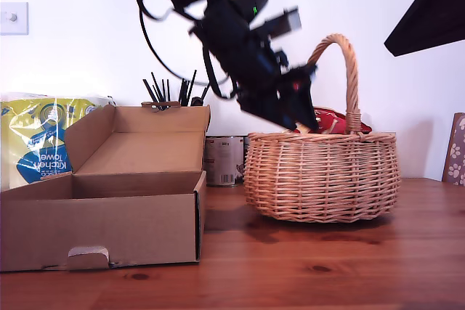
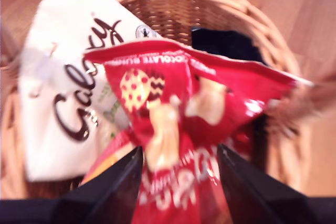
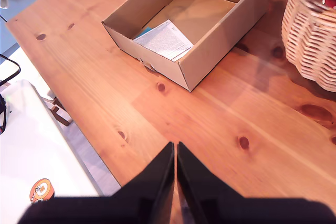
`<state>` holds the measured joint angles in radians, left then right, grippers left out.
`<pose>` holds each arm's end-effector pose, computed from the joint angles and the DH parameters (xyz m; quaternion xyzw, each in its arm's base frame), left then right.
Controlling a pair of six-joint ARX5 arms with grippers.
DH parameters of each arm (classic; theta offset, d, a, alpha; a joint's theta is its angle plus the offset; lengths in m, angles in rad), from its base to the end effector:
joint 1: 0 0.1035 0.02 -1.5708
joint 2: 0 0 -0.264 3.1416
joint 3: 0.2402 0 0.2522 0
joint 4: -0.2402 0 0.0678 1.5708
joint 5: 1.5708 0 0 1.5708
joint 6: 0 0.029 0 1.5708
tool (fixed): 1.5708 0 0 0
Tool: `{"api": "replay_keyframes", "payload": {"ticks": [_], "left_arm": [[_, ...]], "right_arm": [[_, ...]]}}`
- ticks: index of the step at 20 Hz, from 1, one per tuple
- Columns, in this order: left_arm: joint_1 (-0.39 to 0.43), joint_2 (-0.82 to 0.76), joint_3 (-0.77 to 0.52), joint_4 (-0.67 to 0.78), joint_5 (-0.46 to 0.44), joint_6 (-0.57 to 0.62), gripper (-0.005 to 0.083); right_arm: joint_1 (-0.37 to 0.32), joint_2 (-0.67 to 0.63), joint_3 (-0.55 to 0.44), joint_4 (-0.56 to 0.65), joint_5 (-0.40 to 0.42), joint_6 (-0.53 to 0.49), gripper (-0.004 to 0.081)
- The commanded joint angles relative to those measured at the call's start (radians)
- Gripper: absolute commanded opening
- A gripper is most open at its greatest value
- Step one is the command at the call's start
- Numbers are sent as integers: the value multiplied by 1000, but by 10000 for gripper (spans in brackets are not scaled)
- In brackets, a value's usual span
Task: Move the bags of Easter eggs from the cardboard box on the left into the woven basket on the right side.
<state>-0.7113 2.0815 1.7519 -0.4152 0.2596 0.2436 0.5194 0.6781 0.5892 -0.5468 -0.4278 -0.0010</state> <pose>0.3517 -0.3129 0.2463 0.1810 0.2992 -0.4745 0.8078 0.1151 0.0797 0.2512 -0.0147 0.3120 0.4334 0.8454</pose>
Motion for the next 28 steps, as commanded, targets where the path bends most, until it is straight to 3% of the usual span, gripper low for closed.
{"api": "replay_keyframes", "payload": {"ticks": [1,4,5,9,12,15,21,28], "left_arm": [[-2,-84,3,-31,4,-2,322],[10,-140,2,-114,10,0,5],[19,-152,2,-137,21,-1,-16],[69,-214,-27,-169,24,-8,-20],[115,-317,-142,-101,23,-18,-20],[170,-449,-336,28,22,-55,-20],[296,-770,-747,285,-13,-113,-20],[497,-1223,-1132,369,-22,-163,-20]], "right_arm": [[4,0,9,12,8,0,-13],[3,0,9,61,76,-2,-13],[1,0,9,93,104,-2,-13],[-37,0,9,214,205,16,-13],[-87,0,9,282,243,51,-13],[-146,-2,9,329,309,51,-13],[-300,-45,8,376,343,49,-13],[-387,-197,6,280,353,10,-13]]}}
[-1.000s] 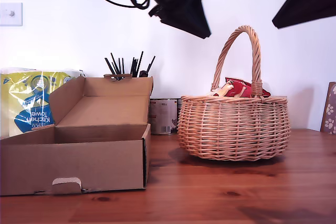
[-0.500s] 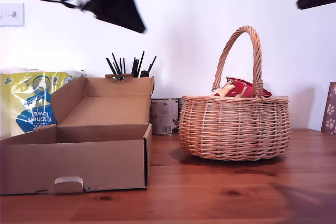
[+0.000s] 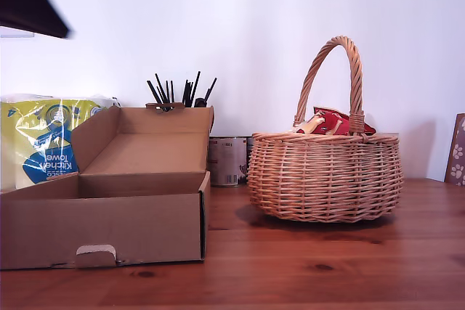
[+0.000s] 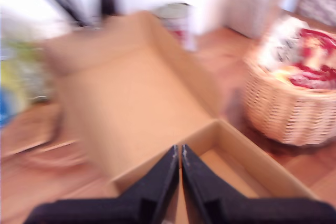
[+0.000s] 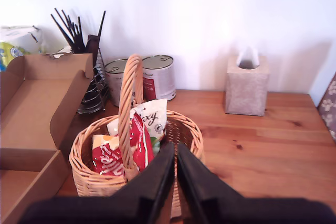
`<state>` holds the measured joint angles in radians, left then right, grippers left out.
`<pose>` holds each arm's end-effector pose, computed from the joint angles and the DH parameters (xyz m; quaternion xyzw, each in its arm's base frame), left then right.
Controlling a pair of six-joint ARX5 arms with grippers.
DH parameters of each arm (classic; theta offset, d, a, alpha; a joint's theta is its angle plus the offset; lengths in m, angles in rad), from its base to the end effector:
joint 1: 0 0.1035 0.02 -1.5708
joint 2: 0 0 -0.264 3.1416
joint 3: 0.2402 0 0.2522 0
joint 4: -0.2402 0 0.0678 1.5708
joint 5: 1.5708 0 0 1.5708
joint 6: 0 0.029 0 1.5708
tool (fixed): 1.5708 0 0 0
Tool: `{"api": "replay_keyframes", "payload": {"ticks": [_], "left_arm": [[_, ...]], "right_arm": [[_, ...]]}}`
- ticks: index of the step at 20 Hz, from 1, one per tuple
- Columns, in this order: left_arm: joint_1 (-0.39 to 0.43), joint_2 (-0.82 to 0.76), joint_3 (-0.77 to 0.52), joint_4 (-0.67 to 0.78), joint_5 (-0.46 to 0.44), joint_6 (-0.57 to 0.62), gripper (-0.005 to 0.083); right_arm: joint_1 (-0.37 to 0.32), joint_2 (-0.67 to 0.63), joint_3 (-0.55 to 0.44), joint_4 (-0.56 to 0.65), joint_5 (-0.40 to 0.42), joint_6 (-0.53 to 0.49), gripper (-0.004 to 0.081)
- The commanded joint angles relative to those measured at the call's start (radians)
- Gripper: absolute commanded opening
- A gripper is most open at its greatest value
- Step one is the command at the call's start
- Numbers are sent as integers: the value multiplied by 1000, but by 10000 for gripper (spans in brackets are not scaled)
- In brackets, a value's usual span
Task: Move the bags of Easter eggs from the cardboard box on the left into the woven basket on the right side.
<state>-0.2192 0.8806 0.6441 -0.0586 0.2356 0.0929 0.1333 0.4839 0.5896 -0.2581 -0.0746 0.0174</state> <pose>0.1898 -0.0492 0.2801 0.0435 0.1365 -0.2296 0.9627 0.1178 0.0180 0.2971 0.0064 0.0770 0.1028 0.9917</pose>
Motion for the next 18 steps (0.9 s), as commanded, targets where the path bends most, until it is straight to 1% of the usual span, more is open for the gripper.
{"api": "replay_keyframes", "payload": {"ticks": [1,4,6,8,9,12,18], "left_arm": [[31,-92,-65,10,2,-17,-20],[62,-287,-164,-37,0,-58,-20],[62,-387,-183,-107,-20,-68,-20],[61,-453,-182,-128,-20,-77,-20],[61,-475,-179,-129,-18,-96,-19],[61,-490,-176,-130,-21,-106,-19],[62,-461,-176,-150,-19,-105,-19]], "right_arm": [[-1,-22,5,-34,-1,-16,-13],[0,-79,5,-105,-14,13,-13],[4,-124,5,-129,-24,35,-13],[4,-151,5,-135,-61,51,-13],[4,-156,6,-144,-80,71,-13],[4,-145,6,-177,-75,71,-13],[4,-120,6,-274,-73,69,-13]]}}
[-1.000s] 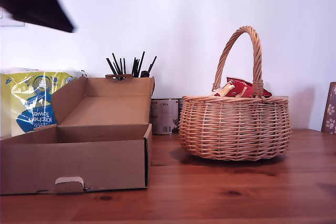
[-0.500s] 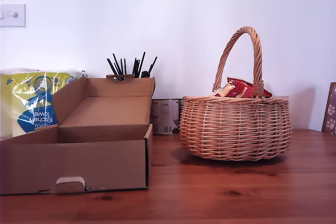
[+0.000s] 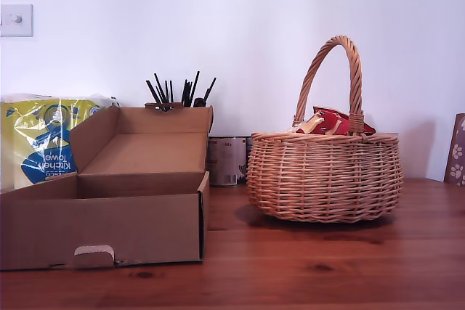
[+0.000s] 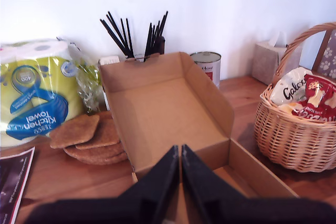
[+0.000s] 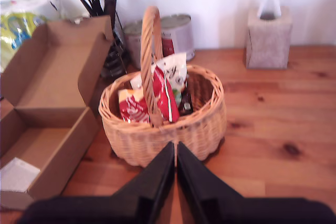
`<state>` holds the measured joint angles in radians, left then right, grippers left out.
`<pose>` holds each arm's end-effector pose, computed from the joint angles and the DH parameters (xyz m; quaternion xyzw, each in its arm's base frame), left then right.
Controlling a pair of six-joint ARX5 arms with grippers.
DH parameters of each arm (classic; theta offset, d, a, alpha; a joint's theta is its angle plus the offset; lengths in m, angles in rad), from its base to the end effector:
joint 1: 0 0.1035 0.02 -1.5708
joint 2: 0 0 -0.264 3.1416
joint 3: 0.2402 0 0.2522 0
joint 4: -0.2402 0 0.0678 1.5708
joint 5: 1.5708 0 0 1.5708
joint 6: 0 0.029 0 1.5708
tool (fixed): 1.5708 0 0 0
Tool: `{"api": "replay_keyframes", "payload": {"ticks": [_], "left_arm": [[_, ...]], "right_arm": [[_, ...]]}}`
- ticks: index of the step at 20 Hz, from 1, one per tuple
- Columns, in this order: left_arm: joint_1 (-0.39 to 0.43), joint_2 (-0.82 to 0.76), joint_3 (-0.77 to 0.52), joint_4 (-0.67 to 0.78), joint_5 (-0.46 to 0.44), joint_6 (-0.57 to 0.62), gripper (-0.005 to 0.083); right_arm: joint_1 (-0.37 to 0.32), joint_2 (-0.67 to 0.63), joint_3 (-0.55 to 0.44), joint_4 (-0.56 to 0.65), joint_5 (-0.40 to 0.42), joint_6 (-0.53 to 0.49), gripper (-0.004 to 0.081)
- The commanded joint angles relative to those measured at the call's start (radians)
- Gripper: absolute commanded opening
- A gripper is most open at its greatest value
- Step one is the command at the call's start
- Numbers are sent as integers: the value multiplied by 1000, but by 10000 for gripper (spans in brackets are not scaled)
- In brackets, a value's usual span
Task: Move the bags of Easter eggs from the cardboard box on the left into the woven basket on the right side.
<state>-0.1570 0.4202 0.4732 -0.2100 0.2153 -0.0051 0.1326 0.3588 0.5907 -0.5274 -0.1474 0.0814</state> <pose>0.1130 -0.0242 0.2691 -0.0048 0.0789 -0.1843 0.9797 0.0884 0.0161 0.2828 0.0409 0.1527 0.1319 0.9786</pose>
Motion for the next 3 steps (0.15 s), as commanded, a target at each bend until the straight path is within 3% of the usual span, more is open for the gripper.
{"api": "replay_keyframes", "payload": {"ticks": [1,3], "left_arm": [[0,0,-5,-13,0,-7,-19],[0,-1,-5,-39,0,-7,-19]], "right_arm": [[5,9,5,-19,0,5,-13],[5,11,5,-41,0,5,-13]]}}
